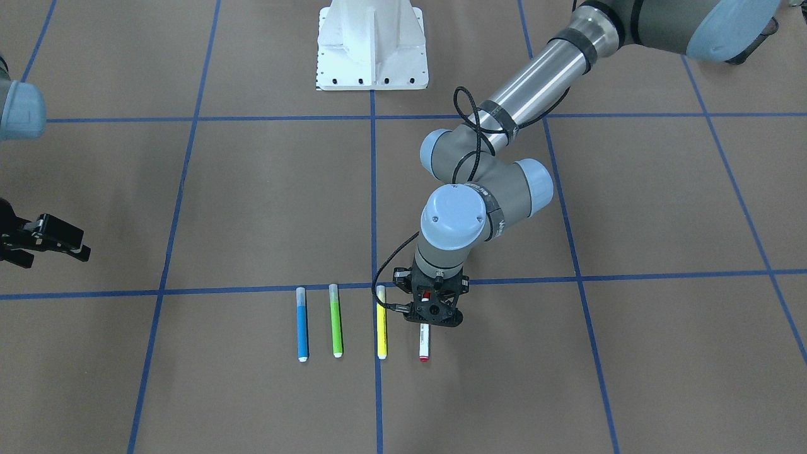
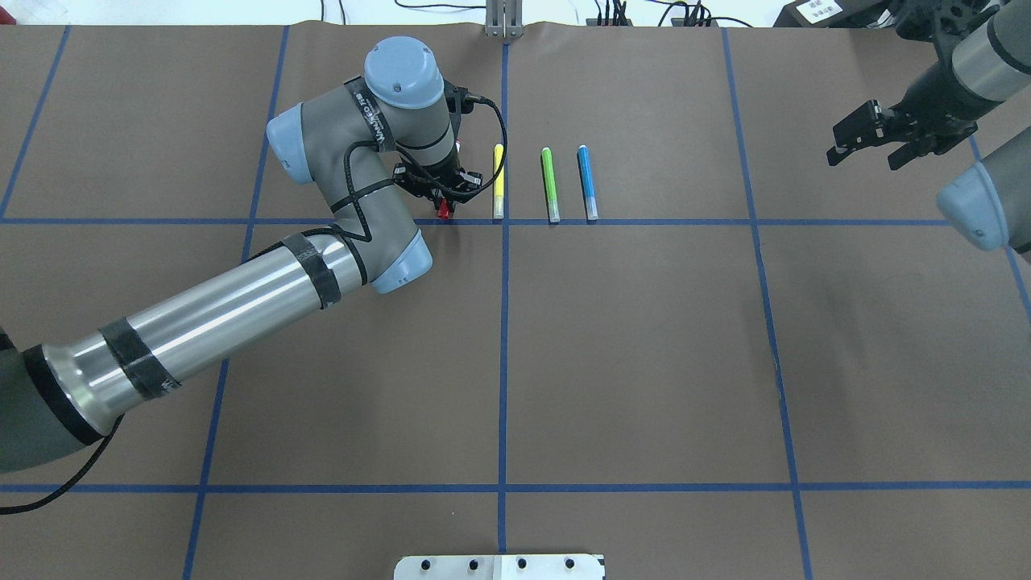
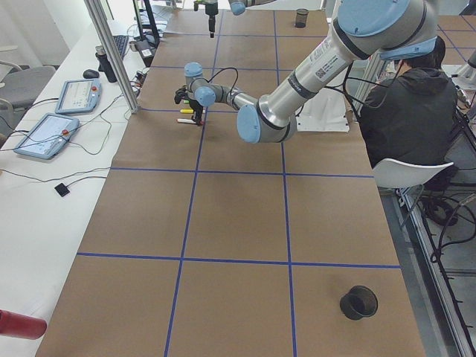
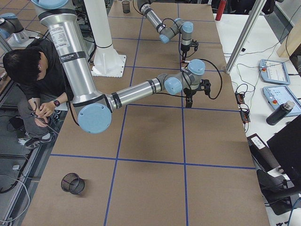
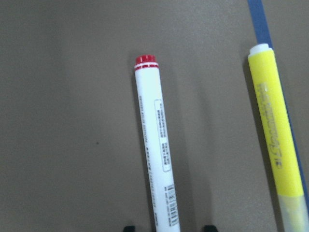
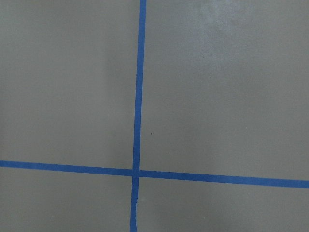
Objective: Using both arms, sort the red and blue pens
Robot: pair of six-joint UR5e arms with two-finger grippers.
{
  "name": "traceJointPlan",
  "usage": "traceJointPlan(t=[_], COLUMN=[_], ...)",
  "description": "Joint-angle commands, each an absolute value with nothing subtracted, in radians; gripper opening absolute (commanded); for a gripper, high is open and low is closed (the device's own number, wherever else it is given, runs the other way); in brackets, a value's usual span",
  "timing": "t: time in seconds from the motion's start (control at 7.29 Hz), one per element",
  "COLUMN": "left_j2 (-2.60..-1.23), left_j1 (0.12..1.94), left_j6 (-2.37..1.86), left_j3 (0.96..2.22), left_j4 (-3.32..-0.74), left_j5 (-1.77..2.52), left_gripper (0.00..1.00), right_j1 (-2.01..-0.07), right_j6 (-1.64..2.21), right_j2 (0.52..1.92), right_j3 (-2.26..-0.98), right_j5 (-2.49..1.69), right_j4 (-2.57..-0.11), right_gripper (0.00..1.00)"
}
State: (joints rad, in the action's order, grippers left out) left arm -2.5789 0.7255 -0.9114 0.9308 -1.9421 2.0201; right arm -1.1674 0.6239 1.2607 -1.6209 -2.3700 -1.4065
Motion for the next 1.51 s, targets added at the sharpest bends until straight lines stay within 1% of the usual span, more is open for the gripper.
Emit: traceJointPlan(t=[0.0,0.27,0.55,0.82,0.96,1.24,1.37], left_j2=[-2.580,-2.576,-2.538,-2.481,-2.424,-2.390,-2.388], left_j1=[0.771,0.819,0.871,0.941,0.980,1.050,1.060], left_j6=[-0.951,-0.969,-0.957,-0.939,-0.937,-0.936,-0.936], left_j3=[0.940,0.960,1.053,1.084,1.129,1.157,1.167], left_j4=[-1.927,-1.915,-1.760,-1.752,-1.759,-1.758,-1.756], left_j5=[2.067,2.104,2.154,2.227,2.227,2.291,2.293], left_gripper=[0.00,0.00,0.00,0.00,0.00,0.00,0.00], right_j1=[-1.167,-1.167,-1.126,-1.037,-1.007,-0.912,-0.866], right_j6=[0.621,0.629,0.658,0.786,0.820,0.831,0.839], right_j2=[1.262,1.247,1.154,0.990,0.926,0.839,0.818], right_j3=[-1.620,-1.620,-1.605,-1.493,-1.438,-1.352,-1.324], right_j5=[-2.370,-2.370,-2.331,-2.242,-2.235,-2.151,-2.032], right_j4=[-1.407,-1.405,-1.433,-1.442,-1.439,-1.414,-1.413], right_gripper=[1.00,1.00,1.00,1.00,0.99,0.98,0.98])
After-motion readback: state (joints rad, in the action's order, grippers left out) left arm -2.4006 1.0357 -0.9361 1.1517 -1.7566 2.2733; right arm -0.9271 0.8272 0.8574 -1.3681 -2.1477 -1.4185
